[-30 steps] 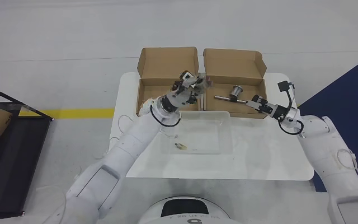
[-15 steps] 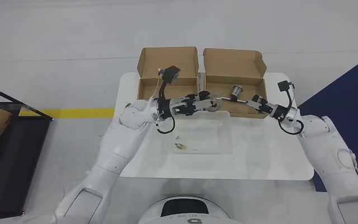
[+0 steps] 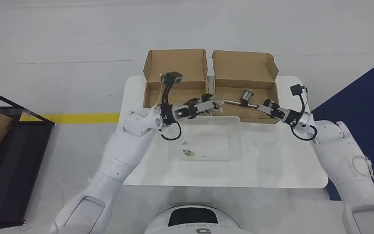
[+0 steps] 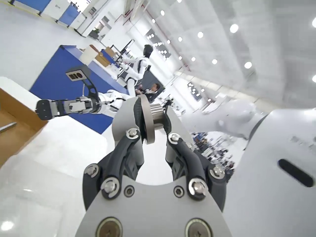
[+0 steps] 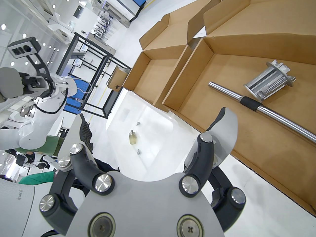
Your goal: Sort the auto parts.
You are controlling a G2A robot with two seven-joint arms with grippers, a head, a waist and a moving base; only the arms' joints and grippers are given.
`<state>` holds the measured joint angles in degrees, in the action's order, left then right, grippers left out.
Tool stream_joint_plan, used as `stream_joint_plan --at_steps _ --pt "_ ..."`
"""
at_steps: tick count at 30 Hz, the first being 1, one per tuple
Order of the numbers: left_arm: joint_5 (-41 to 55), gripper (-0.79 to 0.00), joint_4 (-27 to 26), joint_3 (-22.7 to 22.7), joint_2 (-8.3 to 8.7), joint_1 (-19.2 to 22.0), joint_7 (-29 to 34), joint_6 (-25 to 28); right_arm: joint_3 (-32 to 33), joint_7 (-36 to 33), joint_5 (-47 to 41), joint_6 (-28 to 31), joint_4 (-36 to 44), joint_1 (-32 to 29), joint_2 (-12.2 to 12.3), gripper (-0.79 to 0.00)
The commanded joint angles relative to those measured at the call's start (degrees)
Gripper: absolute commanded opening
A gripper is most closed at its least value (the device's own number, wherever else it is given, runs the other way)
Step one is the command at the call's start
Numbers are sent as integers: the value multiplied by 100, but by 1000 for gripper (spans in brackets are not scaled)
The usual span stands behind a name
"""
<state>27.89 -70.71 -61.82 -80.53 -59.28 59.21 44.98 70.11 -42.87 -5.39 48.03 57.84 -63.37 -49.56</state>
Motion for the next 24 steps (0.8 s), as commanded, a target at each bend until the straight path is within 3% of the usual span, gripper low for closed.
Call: stream_joint_plan --at_steps 1,8,13,19,20,21,23,24 --pt "468 -785 455 77 -3 201 253 -243 0 0 0 0 0 0 0 0" --pt "290 -785 1577 654 -169 862 222 -212 -70 -86 -85 -16 135 -44 -15 0" --pt "78 -785 2022 1055 -311 1235 95 -85 -391 -1794 -1901 -543 284 223 -78 0" --pt "141 -785 2182 1332 -355 1326 -62 72 -574 -2887 -3547 -1547 330 490 -106 0" --pt "148 -785 2199 1367 -351 1330 -86 97 -586 -2994 -3650 -1653 294 527 -107 -65" --pt "155 -785 2233 1405 -347 1333 -97 107 -612 -3050 -3676 -1710 261 568 -113 -215" --pt "177 -785 2283 1471 -342 1366 -123 134 -697 -3100 -3703 -1759 234 633 -139 -385" --pt "181 -785 2309 1503 -341 1383 -136 147 -752 -3128 -3696 -1788 236 664 -154 -413"
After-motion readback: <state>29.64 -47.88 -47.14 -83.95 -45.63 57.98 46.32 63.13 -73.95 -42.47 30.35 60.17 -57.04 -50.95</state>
